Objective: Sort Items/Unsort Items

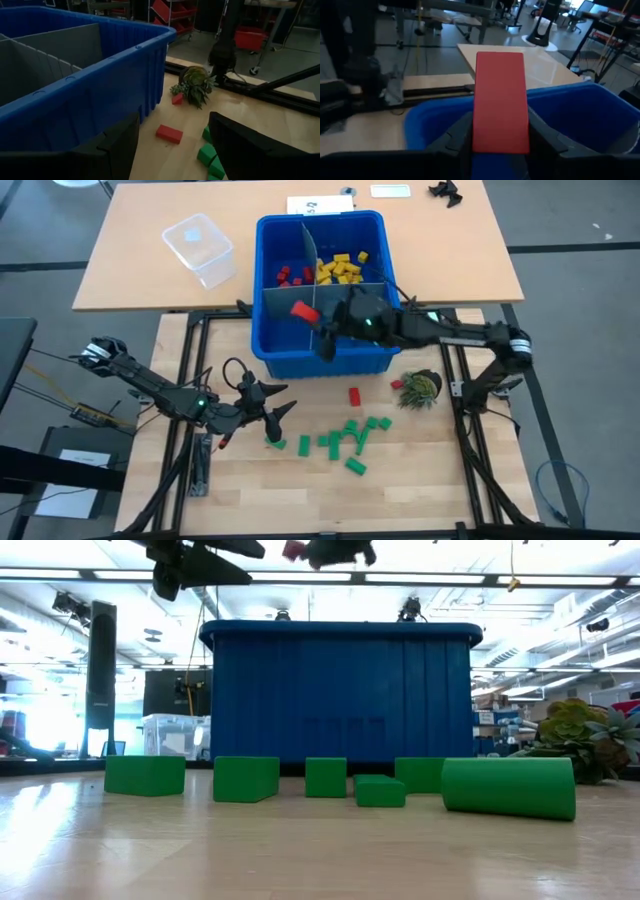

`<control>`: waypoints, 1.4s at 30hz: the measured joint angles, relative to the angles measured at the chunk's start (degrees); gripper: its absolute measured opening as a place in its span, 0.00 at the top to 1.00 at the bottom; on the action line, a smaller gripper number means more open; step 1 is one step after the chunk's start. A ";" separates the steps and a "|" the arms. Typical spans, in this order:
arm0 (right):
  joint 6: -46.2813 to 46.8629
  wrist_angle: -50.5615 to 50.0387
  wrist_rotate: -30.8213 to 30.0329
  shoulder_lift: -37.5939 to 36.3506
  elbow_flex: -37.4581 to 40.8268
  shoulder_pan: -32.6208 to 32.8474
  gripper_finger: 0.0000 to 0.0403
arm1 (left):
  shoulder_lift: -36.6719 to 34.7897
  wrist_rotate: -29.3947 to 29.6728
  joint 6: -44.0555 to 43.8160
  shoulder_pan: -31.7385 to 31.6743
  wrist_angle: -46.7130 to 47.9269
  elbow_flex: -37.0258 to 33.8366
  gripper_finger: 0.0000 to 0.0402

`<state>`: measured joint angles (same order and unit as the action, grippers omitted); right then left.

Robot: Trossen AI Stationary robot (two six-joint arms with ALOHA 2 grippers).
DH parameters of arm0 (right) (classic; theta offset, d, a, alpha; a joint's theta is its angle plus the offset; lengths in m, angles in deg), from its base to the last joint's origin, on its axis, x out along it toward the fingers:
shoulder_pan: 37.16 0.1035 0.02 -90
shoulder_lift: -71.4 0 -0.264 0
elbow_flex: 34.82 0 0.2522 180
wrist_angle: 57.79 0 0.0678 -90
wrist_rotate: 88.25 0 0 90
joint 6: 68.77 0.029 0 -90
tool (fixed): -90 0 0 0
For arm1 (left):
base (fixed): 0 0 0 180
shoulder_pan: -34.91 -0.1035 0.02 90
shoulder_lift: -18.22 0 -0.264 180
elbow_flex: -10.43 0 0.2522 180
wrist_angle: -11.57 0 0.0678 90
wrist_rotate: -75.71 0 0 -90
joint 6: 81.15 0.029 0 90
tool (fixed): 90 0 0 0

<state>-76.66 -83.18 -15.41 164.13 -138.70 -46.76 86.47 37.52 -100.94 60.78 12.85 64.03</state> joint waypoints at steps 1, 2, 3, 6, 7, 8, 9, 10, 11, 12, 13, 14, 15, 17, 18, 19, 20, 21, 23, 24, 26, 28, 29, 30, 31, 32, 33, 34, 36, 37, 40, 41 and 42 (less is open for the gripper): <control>-0.19 -0.89 0.81 1.11 -1.26 -1.17 0.68 | -0.02 0.00 0.00 0.00 -0.06 -0.04 0.38; -0.31 -1.72 1.29 2.45 -2.70 -2.21 0.68 | -0.01 0.00 0.01 0.00 -0.40 0.01 0.38; -0.39 -1.68 2.00 3.97 -4.40 -3.30 0.68 | 0.00 -0.01 0.00 0.00 -0.38 0.04 0.38; -1.32 -3.16 3.32 7.85 -8.67 -6.15 0.68 | 0.00 -0.01 0.00 0.00 -0.38 0.00 0.38; -1.34 -2.84 3.79 9.09 -10.00 -7.11 0.68 | -0.01 0.00 0.01 0.00 -0.26 0.00 0.38; -1.39 -3.13 3.95 10.11 -11.23 -7.96 0.68 | 0.00 0.00 0.00 0.00 -0.40 0.00 0.38; -1.39 -3.19 4.41 11.25 -12.59 -8.90 0.68 | -0.02 0.00 0.00 0.00 -0.44 0.00 0.38; -1.39 -2.96 5.20 12.47 -13.93 -9.75 0.68 | -0.02 0.02 0.01 0.00 -0.43 0.00 0.38; -1.38 -2.94 5.57 13.63 -15.25 -10.61 0.68 | -0.02 0.00 0.02 0.00 -0.51 0.00 0.38; -1.39 -2.99 5.99 14.77 -16.35 -11.48 0.68 | 0.00 0.00 0.00 0.00 -0.45 0.00 0.38; -1.39 -3.10 6.36 15.96 -17.58 -12.32 0.68 | -0.01 0.02 0.01 0.00 -0.56 0.00 0.38; -1.39 -3.17 6.37 17.29 -18.99 -13.12 0.68 | -0.02 0.00 0.00 0.00 -0.79 0.01 0.38; -1.39 -2.86 6.47 18.49 -20.26 -13.97 0.68 | -0.02 0.00 0.00 0.00 -0.76 0.01 0.38; -1.37 -3.23 6.88 20.84 -22.60 -15.69 0.68 | -0.02 0.00 0.01 0.00 -1.12 0.01 0.38; -1.26 -2.96 6.96 21.96 -23.78 -16.49 0.68 | -0.02 0.01 0.00 0.00 -1.11 0.02 0.38; -1.22 -2.97 6.98 22.88 -24.57 -17.25 0.68 | -0.02 0.00 0.00 0.00 -1.06 0.02 0.38; -1.23 -3.20 6.95 23.75 -25.28 -17.96 0.68 | -0.02 0.00 0.00 0.00 -1.06 0.02 0.38; -1.23 -2.89 6.88 24.64 -25.91 -18.65 0.68 | -0.02 0.00 0.01 0.00 -1.04 0.02 0.38; -1.21 -1.88 6.40 25.80 -26.30 -19.97 0.68 | -0.02 0.00 0.01 0.00 -1.04 0.02 0.38; -1.21 -1.52 5.99 26.21 -26.30 -20.59 0.68 | -0.02 0.01 0.00 0.00 -0.94 0.00 0.38; -1.27 -1.28 4.95 26.42 -26.15 -21.84 0.65 | -0.02 0.00 0.00 0.00 -1.04 0.00 0.38; -1.48 0.64 4.83 26.99 -25.98 -22.84 0.57 | -0.02 0.00 0.00 0.00 -1.25 0.00 0.38; -1.40 -0.11 4.80 27.05 -25.92 -23.35 0.51 | -0.02 0.00 0.00 0.00 -1.45 0.00 0.38; -1.38 -0.51 4.70 27.13 -25.86 -23.67 0.45 | -0.02 0.00 0.00 0.00 -1.42 0.00 0.38; -1.36 -0.67 4.74 27.12 -25.86 -23.82 0.40 | -0.02 0.00 0.00 0.00 -1.43 0.00 0.38; -1.32 -1.77 5.07 26.75 -25.84 -23.85 0.35 | -0.02 0.00 0.00 0.00 -1.41 0.00 0.38; -1.38 -3.03 5.34 26.12 -25.80 -23.53 0.31 | -0.02 0.00 0.00 0.00 -1.45 0.00 0.38; -1.69 -3.95 5.61 25.16 -25.80 -23.18 0.27 | -0.02 0.00 0.00 0.00 -1.42 0.00 0.38; -3.35 -7.31 6.12 22.76 -25.80 -22.08 0.21 | -0.02 0.01 0.00 0.00 -1.43 0.00 0.38; -4.15 -8.85 6.24 21.48 -25.84 -21.59 0.19 | -0.02 0.00 0.01 0.00 -1.49 0.00 0.38; -5.92 -16.13 6.28 17.88 -25.86 -19.60 0.16 | 0.00 0.00 0.00 0.00 -1.85 0.00 0.38; -6.08 -18.34 6.26 16.60 -25.86 -18.84 0.15 | -0.02 0.00 0.00 0.00 -1.85 0.00 0.38; -6.17 -20.93 6.22 15.21 -25.81 -17.96 0.15 | 0.00 0.00 0.00 0.00 -1.87 0.00 0.38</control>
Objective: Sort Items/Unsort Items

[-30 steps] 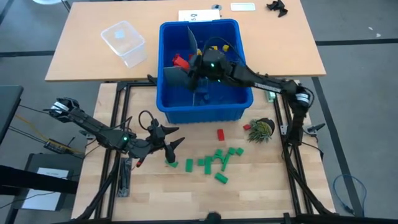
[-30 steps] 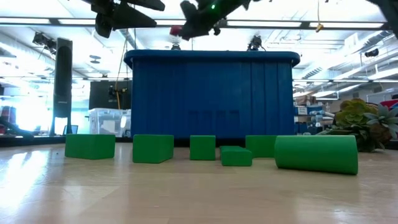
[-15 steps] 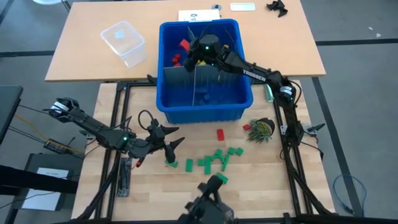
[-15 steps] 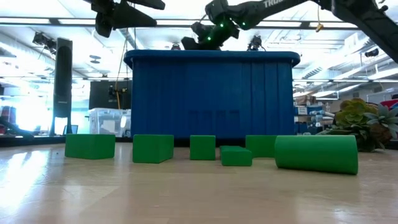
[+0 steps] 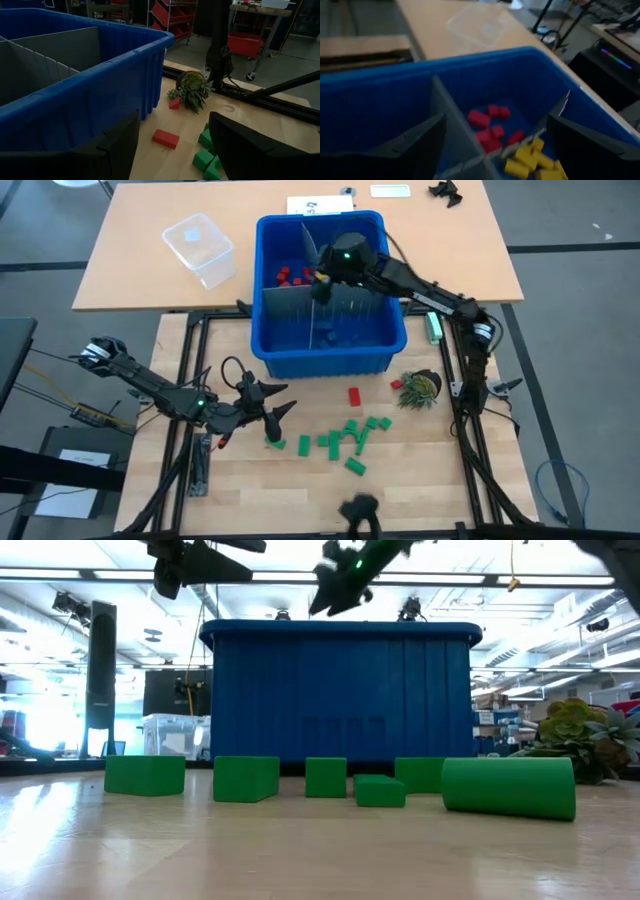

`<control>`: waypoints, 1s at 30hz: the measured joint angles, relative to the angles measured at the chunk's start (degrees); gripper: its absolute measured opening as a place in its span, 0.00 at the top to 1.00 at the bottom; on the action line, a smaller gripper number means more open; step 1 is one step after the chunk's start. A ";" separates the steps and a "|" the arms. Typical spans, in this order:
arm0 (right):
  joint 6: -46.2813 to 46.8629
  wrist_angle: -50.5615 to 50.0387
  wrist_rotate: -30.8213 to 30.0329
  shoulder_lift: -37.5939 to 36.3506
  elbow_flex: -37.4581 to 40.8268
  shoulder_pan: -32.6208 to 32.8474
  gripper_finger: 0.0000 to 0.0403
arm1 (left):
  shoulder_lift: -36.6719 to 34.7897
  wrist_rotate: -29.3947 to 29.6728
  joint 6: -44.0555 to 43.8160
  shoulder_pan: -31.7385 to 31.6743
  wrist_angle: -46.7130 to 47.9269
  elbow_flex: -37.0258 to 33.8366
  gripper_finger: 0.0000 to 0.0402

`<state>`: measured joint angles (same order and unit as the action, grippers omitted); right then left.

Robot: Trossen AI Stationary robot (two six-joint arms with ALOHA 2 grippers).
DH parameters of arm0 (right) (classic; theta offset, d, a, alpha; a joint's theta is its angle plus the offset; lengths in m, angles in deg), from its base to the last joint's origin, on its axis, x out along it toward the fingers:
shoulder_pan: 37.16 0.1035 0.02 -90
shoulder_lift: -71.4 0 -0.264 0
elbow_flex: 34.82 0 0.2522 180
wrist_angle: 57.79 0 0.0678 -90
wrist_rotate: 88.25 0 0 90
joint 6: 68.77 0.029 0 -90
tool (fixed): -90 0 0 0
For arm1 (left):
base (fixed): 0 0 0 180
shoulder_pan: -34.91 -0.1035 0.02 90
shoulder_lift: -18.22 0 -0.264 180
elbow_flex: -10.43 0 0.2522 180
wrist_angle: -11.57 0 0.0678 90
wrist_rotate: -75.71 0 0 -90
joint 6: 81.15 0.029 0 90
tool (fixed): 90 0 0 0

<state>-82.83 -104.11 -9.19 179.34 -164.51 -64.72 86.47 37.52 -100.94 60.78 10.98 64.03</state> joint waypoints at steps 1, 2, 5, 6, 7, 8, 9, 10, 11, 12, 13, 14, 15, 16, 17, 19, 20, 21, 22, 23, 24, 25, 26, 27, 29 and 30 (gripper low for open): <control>-0.04 -2.14 -0.06 -1.42 0.01 0.97 0.15 | 0.00 0.00 0.00 0.00 0.05 0.00 0.38; -0.03 -3.91 0.02 -2.73 -0.01 2.03 0.16 | 0.00 0.00 0.00 0.00 -0.02 0.00 0.38; 0.39 -10.75 0.26 -5.71 0.16 5.34 0.18 | 0.00 0.00 0.00 0.00 -0.01 0.00 0.38; 0.37 -12.97 0.22 -6.27 0.59 6.57 0.19 | 0.00 0.00 0.01 0.00 -0.01 0.00 0.38; 0.37 -15.22 0.24 -6.85 1.00 7.76 0.19 | 0.00 0.00 0.00 0.00 -0.02 0.00 0.38; 0.45 -17.21 0.18 -7.43 1.48 9.17 0.20 | -0.01 0.00 0.00 0.00 0.00 0.00 0.38; 0.83 -18.61 -0.02 -8.06 2.02 10.54 0.21 | -0.02 0.00 0.00 0.00 0.00 0.00 0.38; 1.68 -19.41 -0.37 -8.90 2.73 11.97 0.22 | 0.00 0.00 0.00 0.00 0.00 0.00 0.38; 2.95 -20.09 -0.66 -9.79 3.67 13.50 0.22 | 0.00 0.00 0.00 0.00 0.00 0.00 0.38; 4.18 -20.57 -0.95 -10.61 4.79 14.94 0.23 | 0.00 0.00 0.00 0.00 0.00 0.00 0.38; 5.08 -21.19 -1.01 -11.30 6.04 16.44 0.24 | -0.01 0.00 0.00 0.00 0.00 0.00 0.38; 5.66 -21.76 -1.03 -11.85 7.51 18.06 0.24 | 0.00 0.00 0.00 0.00 0.00 0.00 0.38; 6.35 -21.69 -1.08 -12.56 9.16 19.59 0.25 | 0.00 0.00 0.00 0.00 0.00 0.00 0.38; 7.17 -21.55 -1.36 -13.24 10.94 21.28 0.25 | 0.00 0.00 0.01 0.00 0.00 0.00 0.38; 8.01 -21.22 -1.79 -14.05 12.69 22.85 0.26 | -0.02 0.00 0.00 0.00 0.00 0.00 0.38; 9.51 -19.43 -3.00 -15.84 16.44 25.90 0.27 | -0.02 0.00 0.00 0.00 0.00 0.00 0.38; 10.20 -18.53 -3.78 -16.66 18.55 27.40 0.27 | -0.01 0.00 0.01 0.00 -0.02 0.00 0.38; 10.85 -17.39 -4.59 -17.43 20.84 28.82 0.28 | 0.00 0.00 0.00 0.00 -0.02 0.00 0.38; 11.63 -15.87 -5.31 -18.08 23.25 30.23 0.28 | 0.00 0.00 0.01 0.00 -0.02 0.00 0.38; 12.39 -14.17 -5.78 -18.66 25.64 31.49 0.29 | 0.00 0.00 0.00 0.00 0.00 0.00 0.38; 13.20 -12.64 -6.10 -19.27 27.88 32.75 0.29 | 0.00 0.00 0.01 0.00 -0.01 0.00 0.38; 14.03 -11.37 -6.48 -19.79 29.73 33.98 0.29 | 0.00 0.00 0.00 0.00 -0.02 0.00 0.38; 14.87 -9.98 -6.97 -20.37 31.46 35.22 0.30 | 0.00 0.00 0.00 0.00 -0.02 0.00 0.38; 15.54 -8.88 -7.67 -20.81 32.91 36.48 0.30 | 0.00 0.00 0.02 0.00 0.00 0.00 0.38; 16.72 -7.79 -8.18 -21.16 35.28 38.88 0.30 | -0.02 0.00 0.00 0.00 -0.02 0.00 0.38; 17.46 -7.38 -8.36 -21.11 36.22 40.03 0.31 | 0.00 0.00 0.00 0.00 -0.02 0.00 0.38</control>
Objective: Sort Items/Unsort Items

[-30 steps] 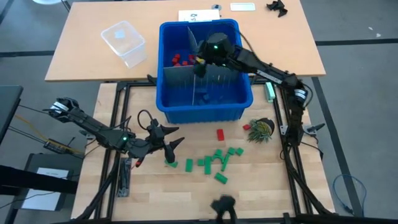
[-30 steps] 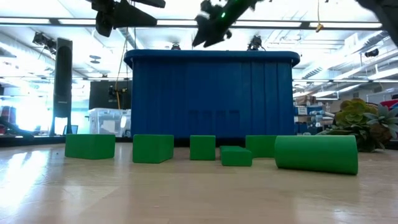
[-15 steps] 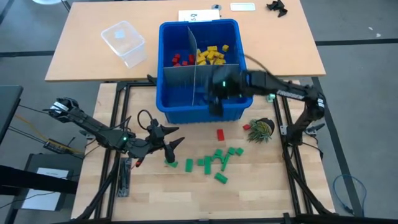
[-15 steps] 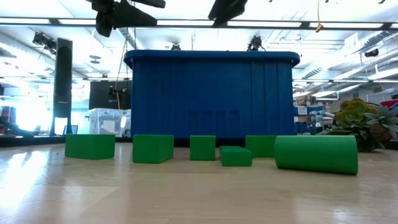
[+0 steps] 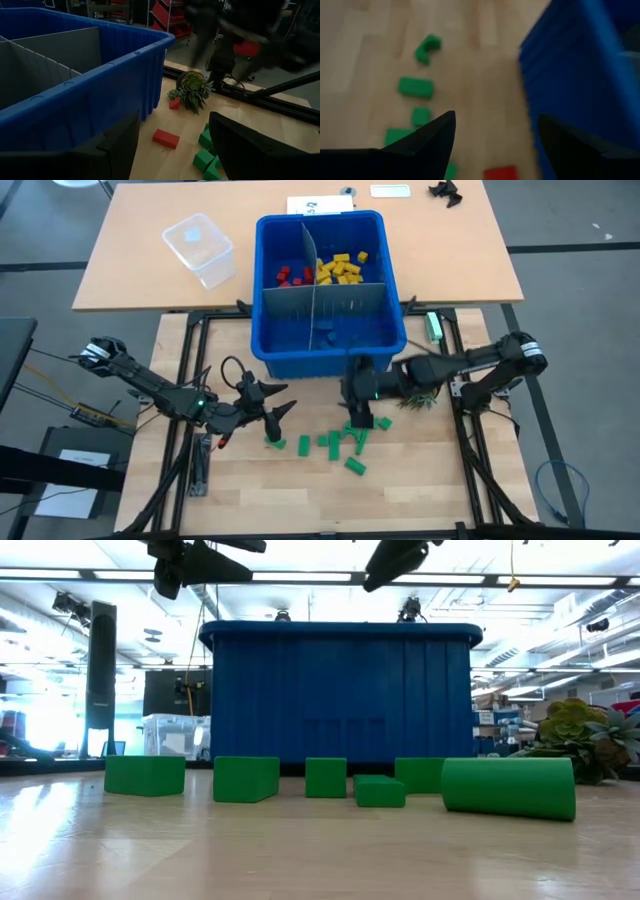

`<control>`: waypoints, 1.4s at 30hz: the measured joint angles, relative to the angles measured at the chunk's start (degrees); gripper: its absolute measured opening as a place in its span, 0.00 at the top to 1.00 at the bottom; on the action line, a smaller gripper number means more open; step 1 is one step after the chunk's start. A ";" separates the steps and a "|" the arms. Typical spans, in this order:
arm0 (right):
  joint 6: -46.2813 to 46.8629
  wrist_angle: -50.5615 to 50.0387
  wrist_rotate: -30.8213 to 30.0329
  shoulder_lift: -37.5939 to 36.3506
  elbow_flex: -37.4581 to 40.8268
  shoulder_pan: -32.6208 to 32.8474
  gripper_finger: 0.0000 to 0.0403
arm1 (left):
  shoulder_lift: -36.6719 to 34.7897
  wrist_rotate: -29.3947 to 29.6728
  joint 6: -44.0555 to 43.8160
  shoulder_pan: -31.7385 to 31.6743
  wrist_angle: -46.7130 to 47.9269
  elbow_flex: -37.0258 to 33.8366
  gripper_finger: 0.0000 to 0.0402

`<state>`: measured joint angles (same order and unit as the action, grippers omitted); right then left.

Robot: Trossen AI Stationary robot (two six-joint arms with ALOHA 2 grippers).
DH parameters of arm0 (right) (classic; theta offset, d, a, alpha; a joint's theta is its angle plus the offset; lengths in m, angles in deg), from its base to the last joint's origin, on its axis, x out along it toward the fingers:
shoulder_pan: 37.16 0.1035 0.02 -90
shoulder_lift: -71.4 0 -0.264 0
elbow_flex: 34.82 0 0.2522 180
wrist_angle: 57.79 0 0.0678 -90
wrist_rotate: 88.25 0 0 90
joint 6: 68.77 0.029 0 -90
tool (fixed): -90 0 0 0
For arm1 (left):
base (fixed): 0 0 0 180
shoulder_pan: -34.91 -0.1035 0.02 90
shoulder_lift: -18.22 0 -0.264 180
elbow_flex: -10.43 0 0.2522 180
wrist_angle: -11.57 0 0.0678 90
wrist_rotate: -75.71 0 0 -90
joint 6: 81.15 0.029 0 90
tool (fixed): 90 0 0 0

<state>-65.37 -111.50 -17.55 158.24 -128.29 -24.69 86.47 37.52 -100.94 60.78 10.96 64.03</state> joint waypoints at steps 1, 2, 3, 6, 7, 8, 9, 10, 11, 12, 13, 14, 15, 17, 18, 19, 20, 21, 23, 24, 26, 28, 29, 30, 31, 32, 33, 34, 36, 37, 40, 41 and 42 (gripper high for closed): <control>0.85 0.19 -0.11 0.06 0.73 1.13 0.31 | 0.00 0.00 0.00 0.00 0.02 0.00 0.38; 1.67 0.37 -0.34 0.06 1.40 2.21 0.31 | 0.00 0.00 0.00 0.00 0.01 0.00 0.38; 2.61 0.99 -0.85 0.06 2.13 3.22 0.31 | 0.00 0.00 0.01 0.00 0.00 0.00 0.38; 7.01 1.30 -4.09 0.12 4.87 6.27 0.31 | 0.00 0.00 0.00 0.00 0.02 0.00 0.38; 8.33 1.29 -4.69 0.16 5.88 7.16 0.31 | -0.02 0.00 0.00 0.00 0.00 0.00 0.38; 9.61 1.59 -5.23 0.16 7.00 8.05 0.31 | 0.00 0.00 0.00 0.00 0.02 0.00 0.38; 10.80 1.78 -5.68 0.16 8.16 8.85 0.31 | 0.00 0.00 0.00 0.00 0.02 0.00 0.38; 12.04 1.85 -6.09 0.16 9.27 9.55 0.31 | 0.00 0.00 0.00 0.00 0.02 0.00 0.38; 13.34 1.96 -6.58 0.16 10.50 10.13 0.31 | -0.02 0.00 0.00 0.00 0.02 0.00 0.38; 14.80 2.28 -7.23 0.16 11.89 10.51 0.31 | 0.00 0.00 0.00 0.00 0.02 0.00 0.38; 16.60 2.67 -8.24 0.16 13.21 10.73 0.31 | 0.00 0.00 0.00 0.00 0.02 0.00 0.38; 18.98 2.99 -9.37 0.16 14.65 10.75 0.32 | 0.00 0.00 0.02 0.00 0.02 0.00 0.38; 21.33 3.34 -10.35 0.16 16.01 10.43 0.32 | 0.00 0.00 0.00 0.00 0.02 0.00 0.38; 26.11 4.95 -11.16 0.16 18.31 9.36 0.32 | 0.00 0.00 0.00 0.00 0.02 0.00 0.38; 28.19 6.01 -11.10 0.17 19.54 8.66 0.32 | -0.02 0.00 0.00 0.00 0.02 0.00 0.38; 30.27 6.95 -10.93 0.17 20.76 7.97 0.32 | -0.01 0.00 0.00 0.00 0.02 0.00 0.38; 32.24 7.47 -10.84 0.19 21.84 7.25 0.32 | 0.00 0.00 0.00 0.00 0.02 0.00 0.38; 34.02 7.85 -10.83 0.21 22.81 6.54 0.32 | -0.02 0.00 0.00 0.00 0.02 0.00 0.38; 37.21 9.53 -10.79 0.21 24.52 5.04 0.32 | 0.00 0.00 0.00 0.00 0.02 0.00 0.38; 38.73 10.20 -10.77 0.21 25.44 4.25 0.33 | 0.00 0.00 0.00 0.00 0.02 0.00 0.38; 41.20 11.62 -10.71 0.21 27.06 2.68 0.34 | 0.00 0.00 0.00 0.00 0.02 0.00 0.38; 43.20 13.14 -10.73 0.21 28.41 1.07 0.35 | 0.00 0.00 0.00 0.00 0.02 0.00 0.38; 44.23 13.80 -10.72 0.21 29.08 0.30 0.35 | 0.00 0.00 0.00 0.00 0.02 0.00 0.38; 45.28 14.59 -10.70 0.21 29.78 -0.40 0.36 | -0.01 0.00 0.00 0.00 0.02 0.00 0.38; 46.09 15.91 -10.71 0.21 30.55 -1.00 0.37 | -0.01 0.00 0.00 0.00 0.02 0.00 0.38; 46.51 17.97 -10.72 0.21 31.38 -1.58 0.37 | -0.01 0.00 0.00 0.00 0.02 0.00 0.38; 46.58 19.92 -10.70 0.21 32.23 -2.09 0.38 | 0.00 0.00 0.01 0.00 0.02 0.00 0.38; 46.56 21.43 -10.70 0.21 33.08 -2.60 0.38 | 0.00 0.00 0.00 0.00 0.02 0.00 0.38; 46.83 23.12 -10.59 0.21 34.30 -3.53 0.39 | 0.00 0.00 0.00 0.00 0.02 0.00 0.38; 47.29 24.29 -10.60 0.21 34.88 -3.99 0.40 | 0.00 0.00 0.02 0.00 0.02 0.00 0.38; 47.94 27.87 -10.69 0.21 36.94 -4.93 0.40 | 0.00 0.00 0.00 0.00 0.02 0.00 0.38; 47.90 28.73 -10.67 0.23 37.42 -5.12 0.40 | -0.01 0.00 0.00 0.00 0.02 0.00 0.38; 47.88 29.46 -10.67 0.23 37.75 -5.36 0.40 | 0.00 0.00 0.00 0.00 0.02 0.00 0.38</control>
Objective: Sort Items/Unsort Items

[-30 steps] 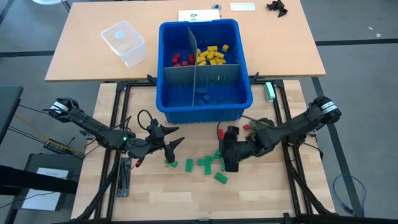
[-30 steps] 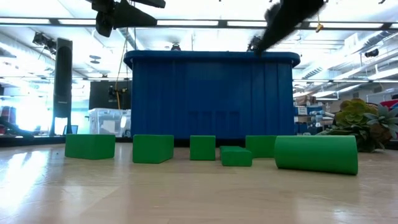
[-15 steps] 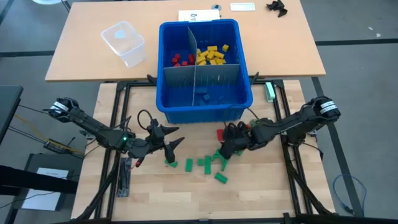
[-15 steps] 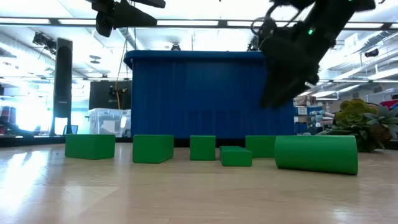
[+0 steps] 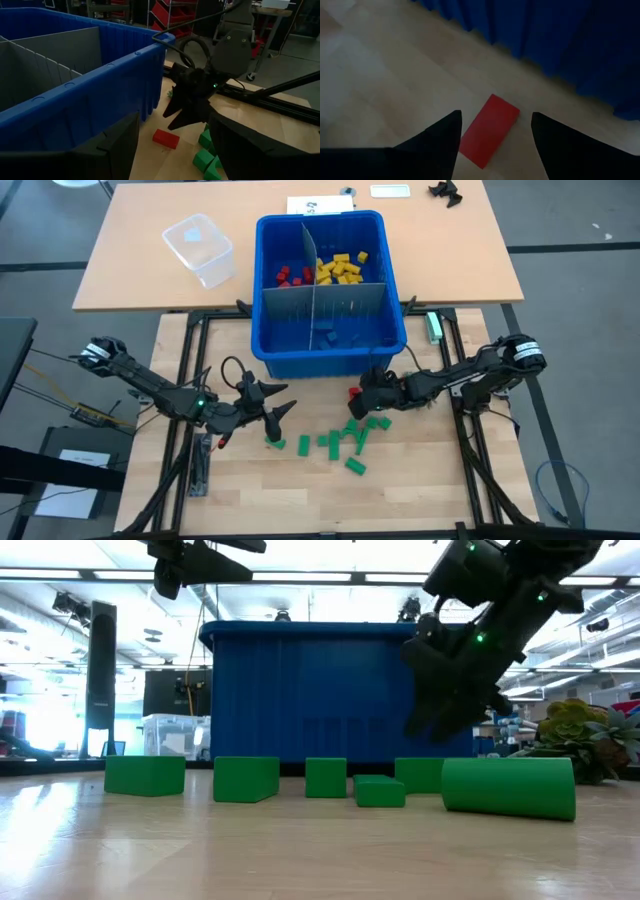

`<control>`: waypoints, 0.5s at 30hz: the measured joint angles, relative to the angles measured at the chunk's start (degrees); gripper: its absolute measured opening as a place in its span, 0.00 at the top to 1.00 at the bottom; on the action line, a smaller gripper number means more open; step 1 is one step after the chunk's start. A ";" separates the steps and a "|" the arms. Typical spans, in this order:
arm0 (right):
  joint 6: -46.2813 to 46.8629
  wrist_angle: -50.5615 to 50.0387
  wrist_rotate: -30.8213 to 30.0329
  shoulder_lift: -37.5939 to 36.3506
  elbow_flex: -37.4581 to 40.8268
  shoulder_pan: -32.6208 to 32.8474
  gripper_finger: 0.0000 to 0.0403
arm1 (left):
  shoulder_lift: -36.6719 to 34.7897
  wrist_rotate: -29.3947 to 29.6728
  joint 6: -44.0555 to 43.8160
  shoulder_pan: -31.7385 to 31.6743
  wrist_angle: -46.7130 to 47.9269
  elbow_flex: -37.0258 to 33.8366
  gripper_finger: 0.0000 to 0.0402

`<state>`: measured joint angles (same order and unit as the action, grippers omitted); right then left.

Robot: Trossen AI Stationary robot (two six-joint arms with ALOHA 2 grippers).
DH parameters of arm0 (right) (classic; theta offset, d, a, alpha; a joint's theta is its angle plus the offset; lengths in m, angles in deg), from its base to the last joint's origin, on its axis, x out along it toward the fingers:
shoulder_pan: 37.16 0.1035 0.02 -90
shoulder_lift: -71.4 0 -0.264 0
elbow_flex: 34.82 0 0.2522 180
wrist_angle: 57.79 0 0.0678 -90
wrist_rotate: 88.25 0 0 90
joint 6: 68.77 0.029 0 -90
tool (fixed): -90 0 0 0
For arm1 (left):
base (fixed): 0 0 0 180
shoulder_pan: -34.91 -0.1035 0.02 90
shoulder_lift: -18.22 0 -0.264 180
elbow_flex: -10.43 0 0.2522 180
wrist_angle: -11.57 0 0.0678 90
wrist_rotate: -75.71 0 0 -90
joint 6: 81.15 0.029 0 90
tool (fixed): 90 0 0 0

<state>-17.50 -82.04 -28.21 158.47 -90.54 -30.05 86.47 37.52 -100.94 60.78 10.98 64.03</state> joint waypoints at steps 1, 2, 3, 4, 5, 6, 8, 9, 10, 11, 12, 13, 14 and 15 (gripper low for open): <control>-0.03 0.74 -0.01 0.00 0.35 -0.17 0.40 | 0.00 0.00 0.00 0.00 0.00 0.00 0.38; -0.03 1.46 0.00 0.00 0.69 -0.28 0.40 | -0.02 0.00 0.00 0.00 0.00 0.00 0.38; -0.09 1.92 -0.02 0.00 0.97 -0.37 0.40 | 0.00 0.00 0.02 0.00 0.00 0.00 0.38; -0.17 2.52 -0.02 0.00 1.20 -0.37 0.40 | 0.00 0.00 0.00 0.00 0.00 0.00 0.38; -0.33 3.06 -0.02 0.00 1.25 -0.39 0.40 | -0.02 0.00 0.00 0.00 0.00 0.00 0.38; -0.33 3.28 -0.02 0.00 1.28 -0.39 0.40 | 0.00 0.00 0.00 0.00 0.00 0.00 0.38; -0.71 3.50 -0.06 0.86 1.22 -0.38 0.40 | -0.01 0.00 0.00 0.00 0.00 0.00 0.38; -0.78 3.32 0.07 1.26 1.19 -0.36 0.40 | -0.01 0.00 0.00 0.00 0.01 0.00 0.38; -0.81 4.24 -0.05 2.17 1.19 -0.17 0.41 | -0.02 0.00 0.00 0.00 0.05 0.00 0.38; -0.82 6.23 -0.17 3.14 1.05 0.01 0.41 | 0.00 0.00 0.01 0.00 0.00 0.00 0.38; -0.82 6.71 -0.07 4.11 0.97 0.26 0.41 | 0.00 0.01 0.00 0.00 0.01 0.00 0.38; -0.74 6.71 -0.15 5.16 0.97 0.31 0.41 | 0.00 0.01 0.00 0.00 0.00 0.00 0.38; -0.21 6.60 -0.04 6.15 0.77 0.33 0.41 | 0.00 0.00 0.00 0.00 -0.22 0.02 0.38; 0.65 6.60 0.15 7.14 0.71 0.33 0.42 | 0.00 0.02 0.00 0.00 -0.20 0.00 0.38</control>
<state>-16.84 -75.43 -28.06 165.61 -89.83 -29.72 86.47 37.54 -100.94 60.78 10.79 64.03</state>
